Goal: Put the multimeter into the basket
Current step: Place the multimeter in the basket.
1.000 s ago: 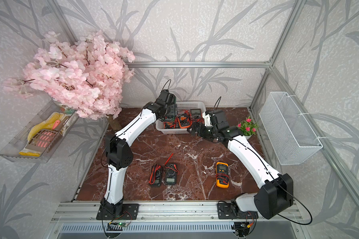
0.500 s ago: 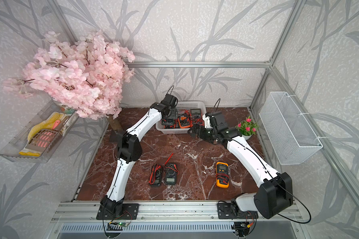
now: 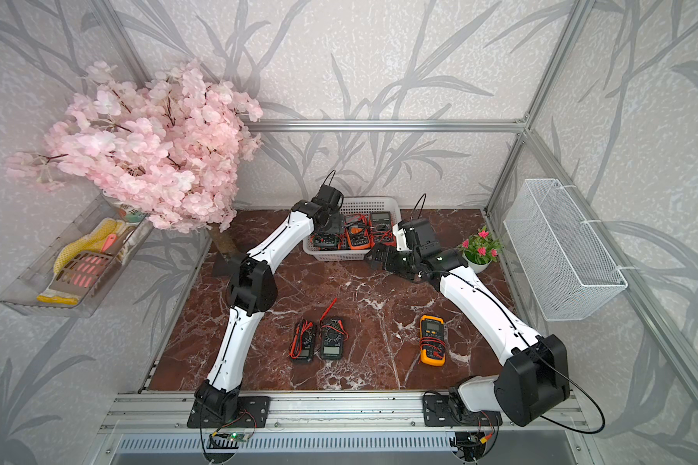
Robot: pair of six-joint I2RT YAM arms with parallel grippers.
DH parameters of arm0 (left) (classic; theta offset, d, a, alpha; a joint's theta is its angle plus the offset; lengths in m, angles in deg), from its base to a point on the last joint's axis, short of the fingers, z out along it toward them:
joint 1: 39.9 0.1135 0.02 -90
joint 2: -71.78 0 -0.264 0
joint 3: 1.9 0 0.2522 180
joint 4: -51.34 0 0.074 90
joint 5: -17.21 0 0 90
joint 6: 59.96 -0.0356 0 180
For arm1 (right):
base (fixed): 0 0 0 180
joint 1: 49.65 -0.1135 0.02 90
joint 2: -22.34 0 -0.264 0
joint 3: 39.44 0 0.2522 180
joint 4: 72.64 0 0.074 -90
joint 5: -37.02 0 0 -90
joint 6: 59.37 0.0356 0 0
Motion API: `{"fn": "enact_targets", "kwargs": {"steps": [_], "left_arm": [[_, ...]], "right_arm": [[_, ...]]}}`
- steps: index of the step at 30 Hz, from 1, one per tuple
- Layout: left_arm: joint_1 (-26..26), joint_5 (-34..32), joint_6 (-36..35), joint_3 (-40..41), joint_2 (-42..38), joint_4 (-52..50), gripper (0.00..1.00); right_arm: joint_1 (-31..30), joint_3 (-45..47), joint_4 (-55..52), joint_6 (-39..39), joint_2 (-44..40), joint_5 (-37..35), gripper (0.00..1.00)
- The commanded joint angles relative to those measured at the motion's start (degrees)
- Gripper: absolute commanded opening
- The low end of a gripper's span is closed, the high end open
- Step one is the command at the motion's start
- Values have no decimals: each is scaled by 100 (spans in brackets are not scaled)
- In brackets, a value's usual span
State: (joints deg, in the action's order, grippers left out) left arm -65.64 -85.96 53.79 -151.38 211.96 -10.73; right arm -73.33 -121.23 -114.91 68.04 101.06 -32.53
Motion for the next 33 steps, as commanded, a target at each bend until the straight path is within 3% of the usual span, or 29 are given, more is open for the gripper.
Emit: {"fn": "enact_targets", "kwargs": {"steps": [1,4,19,26,33], "left_arm": [[38,90,66,-317,97,-37,94],[50,157,69,-386,136,-58,100],[0,254,133,-315,-510,-82,100],[-121,206,224,517,-1321,-73,100],[-357,99,453,2290,-2495,321,100]], "right_arm": [[-19,52,87,-111,21,-49,99],[-19,55,49,-144,12,-67,99],[-65,174,-145,-378,-89,-144,99],[-256,401,-39,-370,-155,-222,99],[-610,482,-309,-609,-180,-568,99]]}}
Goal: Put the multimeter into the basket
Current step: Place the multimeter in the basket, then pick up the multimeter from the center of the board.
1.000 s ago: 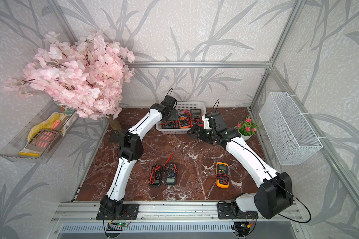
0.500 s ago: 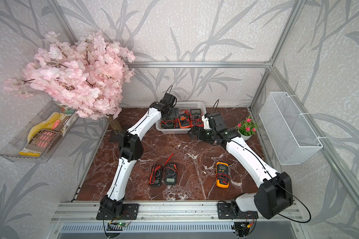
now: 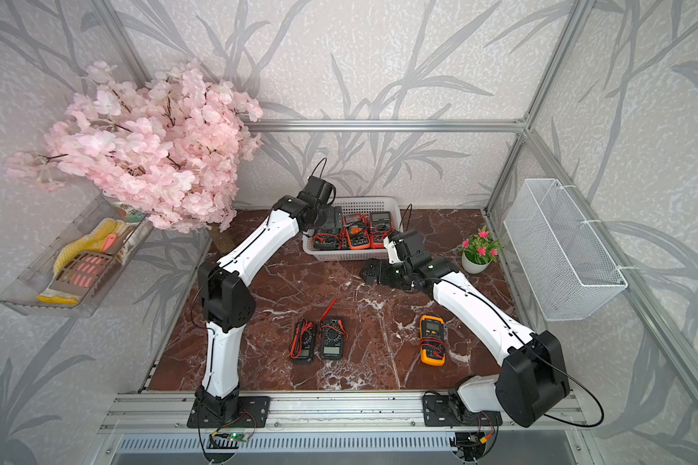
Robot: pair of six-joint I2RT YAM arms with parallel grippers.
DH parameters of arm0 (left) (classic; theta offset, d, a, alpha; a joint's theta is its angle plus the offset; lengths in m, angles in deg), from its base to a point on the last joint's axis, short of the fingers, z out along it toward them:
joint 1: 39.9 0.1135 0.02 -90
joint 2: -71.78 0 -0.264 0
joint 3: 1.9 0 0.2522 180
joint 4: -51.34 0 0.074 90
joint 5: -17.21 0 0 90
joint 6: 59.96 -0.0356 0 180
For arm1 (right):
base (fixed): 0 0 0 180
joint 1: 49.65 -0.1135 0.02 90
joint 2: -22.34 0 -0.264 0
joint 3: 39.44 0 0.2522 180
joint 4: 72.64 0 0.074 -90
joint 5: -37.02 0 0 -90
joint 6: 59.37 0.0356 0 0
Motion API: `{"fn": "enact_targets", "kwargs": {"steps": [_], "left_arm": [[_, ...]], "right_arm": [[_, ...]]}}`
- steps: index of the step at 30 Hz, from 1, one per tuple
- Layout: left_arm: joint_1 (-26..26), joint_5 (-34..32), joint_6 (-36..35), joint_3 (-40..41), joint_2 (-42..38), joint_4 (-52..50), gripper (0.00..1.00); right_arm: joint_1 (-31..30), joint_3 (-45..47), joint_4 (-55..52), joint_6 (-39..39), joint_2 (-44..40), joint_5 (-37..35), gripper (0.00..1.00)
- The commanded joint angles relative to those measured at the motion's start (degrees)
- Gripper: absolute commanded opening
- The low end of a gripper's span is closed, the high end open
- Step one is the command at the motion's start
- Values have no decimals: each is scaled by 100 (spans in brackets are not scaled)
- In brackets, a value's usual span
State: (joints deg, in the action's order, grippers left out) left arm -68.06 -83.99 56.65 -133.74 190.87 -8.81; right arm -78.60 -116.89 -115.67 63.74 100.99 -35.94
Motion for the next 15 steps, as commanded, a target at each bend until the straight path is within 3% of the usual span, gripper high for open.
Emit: {"fn": "enact_targets", "kwargs": {"steps": [1,6,15], "left_arm": [[-148,-83,207,755,-549,181,100],[-412,36,433,1929,-1285,399,100],[-1007,232,698,3175,-2185,445,100]], "right_arm": [[-85,64,-273,-188,-191,-254,99],[-95,219,-593,-373,-363,-500,99],[125,804,-1106,-351,-767,-1219,99]]}}
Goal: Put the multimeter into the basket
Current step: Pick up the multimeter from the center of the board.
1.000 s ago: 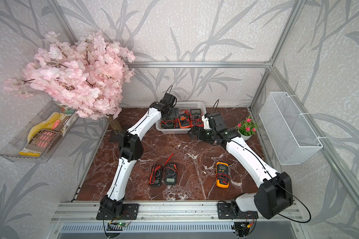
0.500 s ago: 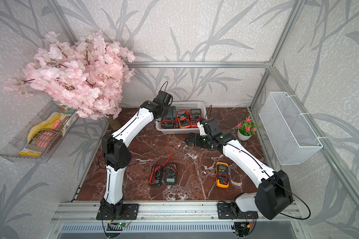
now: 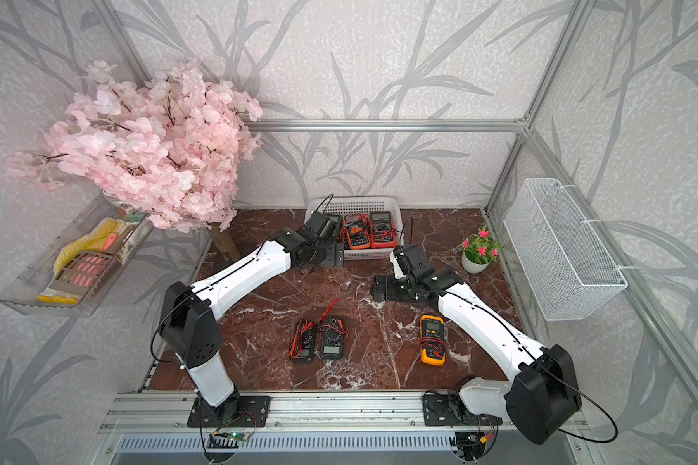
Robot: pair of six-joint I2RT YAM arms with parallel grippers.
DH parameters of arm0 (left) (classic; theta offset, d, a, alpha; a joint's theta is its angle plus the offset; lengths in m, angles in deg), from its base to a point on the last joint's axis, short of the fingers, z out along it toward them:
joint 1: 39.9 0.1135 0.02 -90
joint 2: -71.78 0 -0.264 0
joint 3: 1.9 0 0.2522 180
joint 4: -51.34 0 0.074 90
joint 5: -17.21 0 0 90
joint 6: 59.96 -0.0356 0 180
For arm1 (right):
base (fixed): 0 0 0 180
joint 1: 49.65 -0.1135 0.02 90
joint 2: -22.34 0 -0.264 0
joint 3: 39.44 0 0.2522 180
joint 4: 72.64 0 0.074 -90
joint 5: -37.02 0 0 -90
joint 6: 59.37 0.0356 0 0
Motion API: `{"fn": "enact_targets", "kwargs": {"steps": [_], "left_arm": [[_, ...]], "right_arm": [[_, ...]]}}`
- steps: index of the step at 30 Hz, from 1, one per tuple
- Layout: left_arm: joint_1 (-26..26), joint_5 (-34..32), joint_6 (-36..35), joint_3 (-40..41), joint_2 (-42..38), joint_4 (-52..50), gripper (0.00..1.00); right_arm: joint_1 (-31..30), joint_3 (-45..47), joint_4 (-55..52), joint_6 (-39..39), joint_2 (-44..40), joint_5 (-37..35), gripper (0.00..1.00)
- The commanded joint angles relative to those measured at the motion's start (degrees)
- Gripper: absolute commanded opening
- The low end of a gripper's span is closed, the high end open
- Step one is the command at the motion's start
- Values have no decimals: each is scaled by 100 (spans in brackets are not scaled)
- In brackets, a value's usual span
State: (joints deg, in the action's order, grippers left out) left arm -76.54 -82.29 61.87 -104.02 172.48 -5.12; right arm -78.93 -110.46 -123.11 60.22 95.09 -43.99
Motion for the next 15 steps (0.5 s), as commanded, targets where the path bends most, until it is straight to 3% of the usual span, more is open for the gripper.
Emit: {"fn": "enact_targets", "kwargs": {"steps": [1,8,15], "left_arm": [[-225,53,188,285,-431,70,100],[-645,241,335,870,-879,63,100],[-871,373,638,1290,-1066,242,100]], "right_arm": [[258,226,-432,72,-198,-460,99],[1038,549,-989,239,-358,-1004,99],[1792,903,-1216,410,-402,-967,99]]}}
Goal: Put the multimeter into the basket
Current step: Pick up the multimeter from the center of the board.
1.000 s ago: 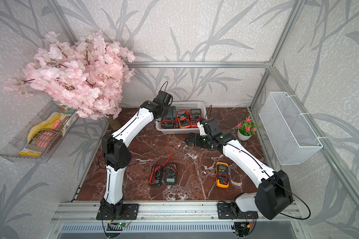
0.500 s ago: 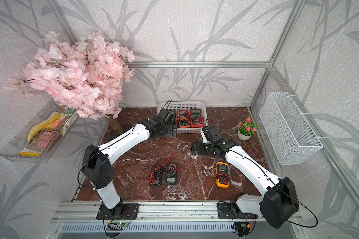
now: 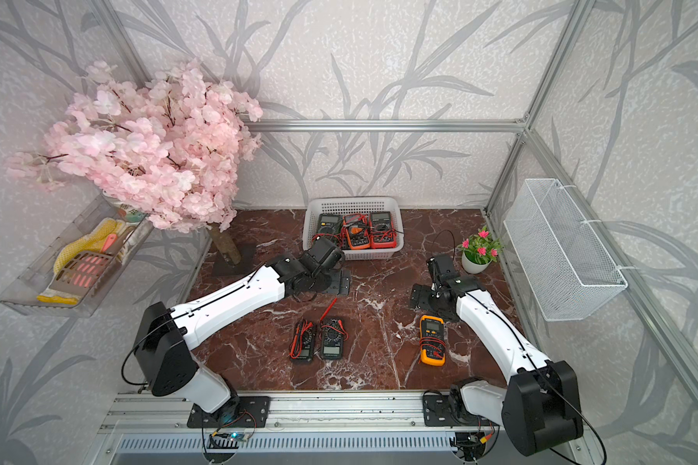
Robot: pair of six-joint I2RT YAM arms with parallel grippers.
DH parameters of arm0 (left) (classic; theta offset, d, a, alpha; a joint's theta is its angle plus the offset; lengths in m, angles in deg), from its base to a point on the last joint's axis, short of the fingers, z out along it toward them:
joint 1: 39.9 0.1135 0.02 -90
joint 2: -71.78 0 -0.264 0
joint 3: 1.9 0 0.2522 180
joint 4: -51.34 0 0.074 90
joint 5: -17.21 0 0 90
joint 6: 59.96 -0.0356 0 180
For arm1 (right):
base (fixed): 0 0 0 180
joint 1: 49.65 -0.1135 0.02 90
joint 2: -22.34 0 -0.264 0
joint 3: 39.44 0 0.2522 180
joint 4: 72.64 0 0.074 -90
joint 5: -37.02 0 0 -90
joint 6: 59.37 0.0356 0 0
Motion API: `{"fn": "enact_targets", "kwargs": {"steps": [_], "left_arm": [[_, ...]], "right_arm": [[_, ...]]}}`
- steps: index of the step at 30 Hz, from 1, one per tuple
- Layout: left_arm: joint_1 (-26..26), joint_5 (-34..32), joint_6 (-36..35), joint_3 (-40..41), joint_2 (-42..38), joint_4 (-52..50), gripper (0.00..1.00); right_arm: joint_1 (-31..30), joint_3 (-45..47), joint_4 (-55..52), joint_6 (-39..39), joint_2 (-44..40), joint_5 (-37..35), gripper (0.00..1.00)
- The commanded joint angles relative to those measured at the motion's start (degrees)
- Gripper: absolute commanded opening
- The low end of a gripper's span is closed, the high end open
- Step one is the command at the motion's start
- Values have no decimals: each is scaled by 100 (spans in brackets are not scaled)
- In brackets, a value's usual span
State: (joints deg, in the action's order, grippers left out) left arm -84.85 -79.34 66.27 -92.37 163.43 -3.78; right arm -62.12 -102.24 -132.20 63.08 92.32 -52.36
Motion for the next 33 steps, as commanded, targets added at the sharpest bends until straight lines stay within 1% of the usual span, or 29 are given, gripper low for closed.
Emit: {"fn": "enact_targets", "kwargs": {"steps": [1,10,19,29,33], "left_arm": [[-50,96,209,147,-174,144,100],[-63,101,105,0,-39,177,100],[-64,136,29,-157,105,208,100],[-62,93,7,-255,152,182,100],[-56,66,34,-231,133,181,100]], "right_arm": [[121,95,-340,134,-117,-141,99],[122,328,-580,251,-6,25,99],[122,633,-406,298,20,341,99],[122,790,-126,282,448,594,100],[122,810,0,257,628,692,96]]}}
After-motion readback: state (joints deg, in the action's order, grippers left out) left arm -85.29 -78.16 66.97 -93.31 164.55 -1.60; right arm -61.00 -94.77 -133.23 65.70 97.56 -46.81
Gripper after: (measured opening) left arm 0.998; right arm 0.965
